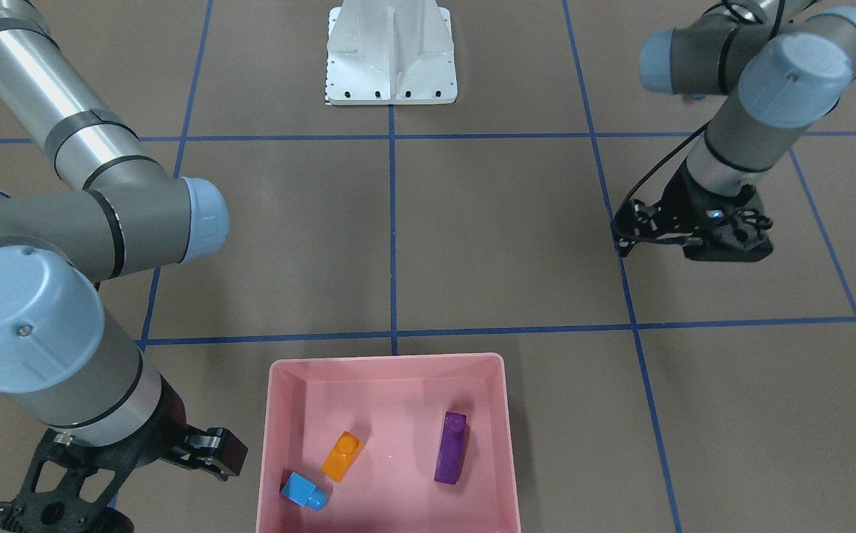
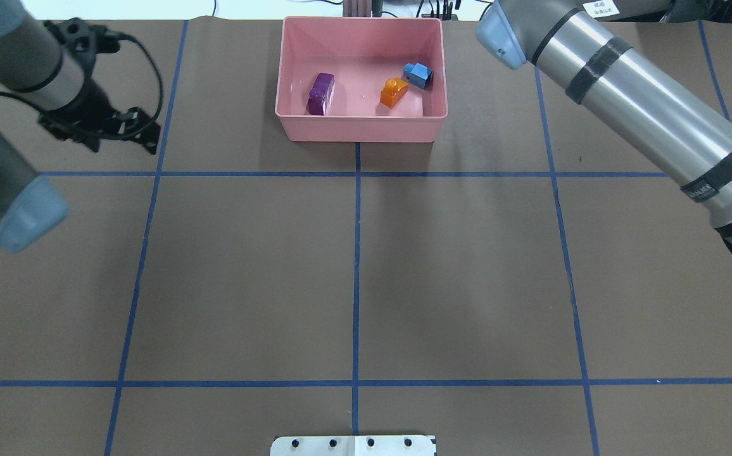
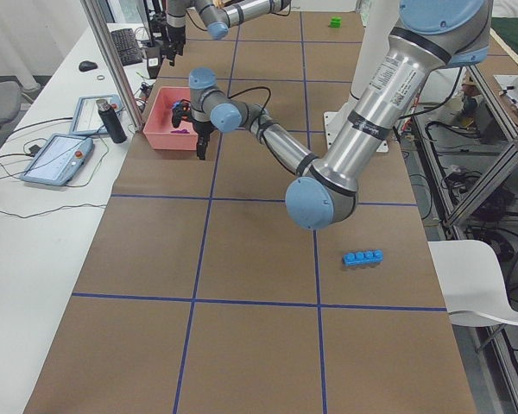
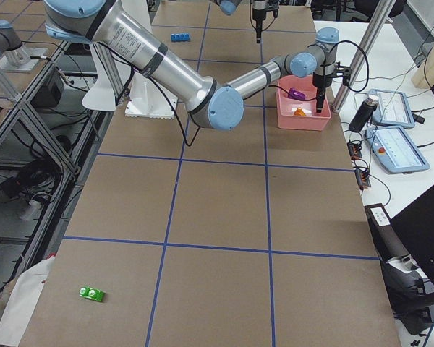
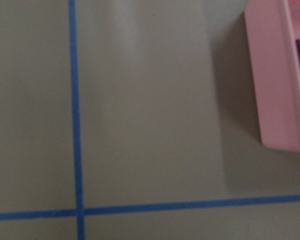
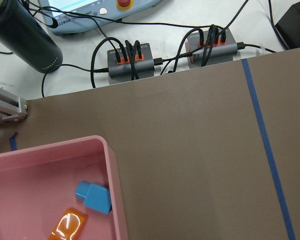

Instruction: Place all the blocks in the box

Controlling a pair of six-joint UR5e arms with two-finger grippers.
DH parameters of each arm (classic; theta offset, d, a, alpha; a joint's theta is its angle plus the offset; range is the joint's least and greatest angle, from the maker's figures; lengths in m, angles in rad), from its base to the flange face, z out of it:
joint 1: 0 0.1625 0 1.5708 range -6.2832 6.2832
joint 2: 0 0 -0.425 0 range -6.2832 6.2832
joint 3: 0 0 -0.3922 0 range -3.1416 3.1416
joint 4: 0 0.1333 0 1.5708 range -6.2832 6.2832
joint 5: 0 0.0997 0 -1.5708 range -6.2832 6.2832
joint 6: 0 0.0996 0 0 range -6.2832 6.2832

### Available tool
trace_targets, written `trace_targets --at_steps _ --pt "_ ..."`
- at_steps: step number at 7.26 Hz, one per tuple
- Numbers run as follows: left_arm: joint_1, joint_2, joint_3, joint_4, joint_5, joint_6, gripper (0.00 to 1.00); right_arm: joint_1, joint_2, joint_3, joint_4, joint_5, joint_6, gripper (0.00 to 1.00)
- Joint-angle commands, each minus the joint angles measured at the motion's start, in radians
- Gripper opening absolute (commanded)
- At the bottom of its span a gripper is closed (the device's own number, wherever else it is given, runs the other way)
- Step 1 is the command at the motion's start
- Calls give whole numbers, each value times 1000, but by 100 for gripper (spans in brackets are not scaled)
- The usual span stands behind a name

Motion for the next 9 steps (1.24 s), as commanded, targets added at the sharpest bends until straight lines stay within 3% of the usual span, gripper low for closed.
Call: trace_targets --at_steps 1,2,4,5,7,8,9 --pt "9 326 -241 74 -8 -32 100 29 -97 115 -5 56 -39 99" --pt "26 444 -269 23 -24 -35 100 43 -140 164 -5 76 -40 99" --pt "75 809 -260 -444 -32 -79 100 57 -208 243 -5 81 -43 99" --pt "151 921 -260 -557 -44 -144 100 64 -243 292 -21 82 -54 99" --pt "363 988 -225 -690 -14 -318 100 80 -323 475 -211 81 -195 99" --pt "478 994 -181 -775 42 -418 100 93 -343 540 -277 81 -221 99" --pt "681 991 -139 -858 154 -610 100 94 -384 595 -293 81 -223 99"
